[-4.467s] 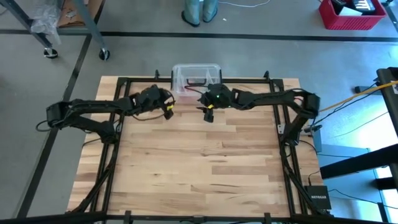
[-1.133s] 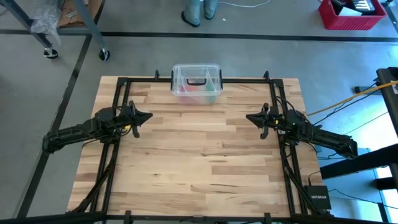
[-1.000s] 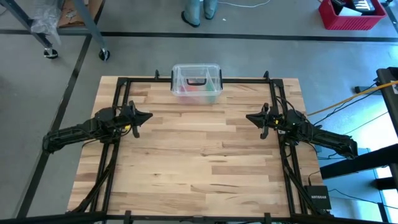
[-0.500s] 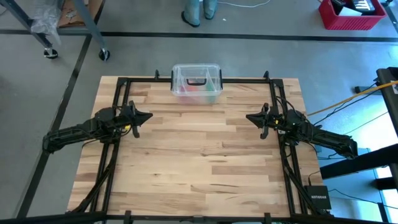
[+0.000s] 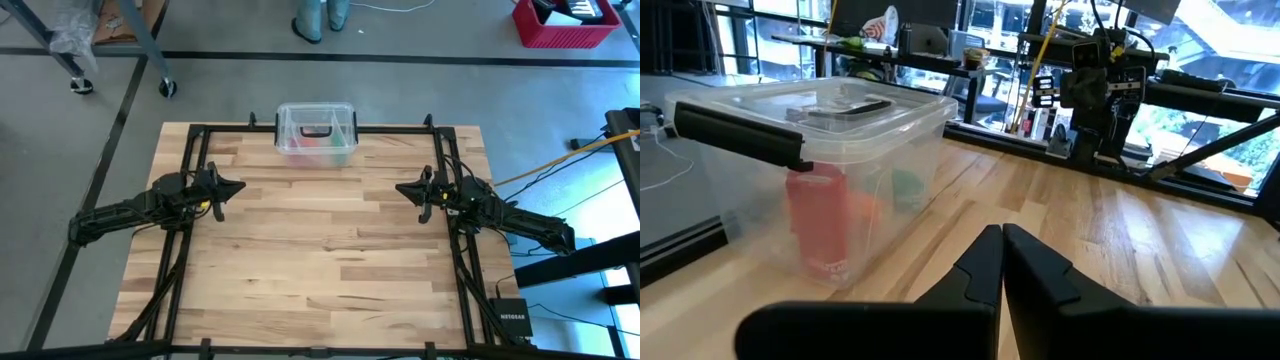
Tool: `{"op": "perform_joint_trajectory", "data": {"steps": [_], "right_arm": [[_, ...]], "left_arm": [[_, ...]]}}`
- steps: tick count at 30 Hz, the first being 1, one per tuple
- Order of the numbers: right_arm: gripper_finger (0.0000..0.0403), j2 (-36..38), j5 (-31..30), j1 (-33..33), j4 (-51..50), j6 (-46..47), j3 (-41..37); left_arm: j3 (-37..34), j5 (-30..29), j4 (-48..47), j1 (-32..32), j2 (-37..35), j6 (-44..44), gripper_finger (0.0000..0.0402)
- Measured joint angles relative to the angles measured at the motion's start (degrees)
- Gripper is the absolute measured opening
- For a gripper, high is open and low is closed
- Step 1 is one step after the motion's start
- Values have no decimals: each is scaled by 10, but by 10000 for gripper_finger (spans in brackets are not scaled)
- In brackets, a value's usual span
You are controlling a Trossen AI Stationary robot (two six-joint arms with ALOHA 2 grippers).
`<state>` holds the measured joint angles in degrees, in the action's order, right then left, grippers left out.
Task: Roll bandage
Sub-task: Return to Home Position
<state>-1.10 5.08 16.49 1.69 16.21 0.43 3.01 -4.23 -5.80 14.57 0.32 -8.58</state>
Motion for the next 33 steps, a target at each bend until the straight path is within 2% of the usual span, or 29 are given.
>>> {"op": "perform_joint_trajectory", "data": {"steps": [33], "right_arm": [[21,0,0,0,0,0,0]], "left_arm": [[0,0,0,0,0,0,5]]}}
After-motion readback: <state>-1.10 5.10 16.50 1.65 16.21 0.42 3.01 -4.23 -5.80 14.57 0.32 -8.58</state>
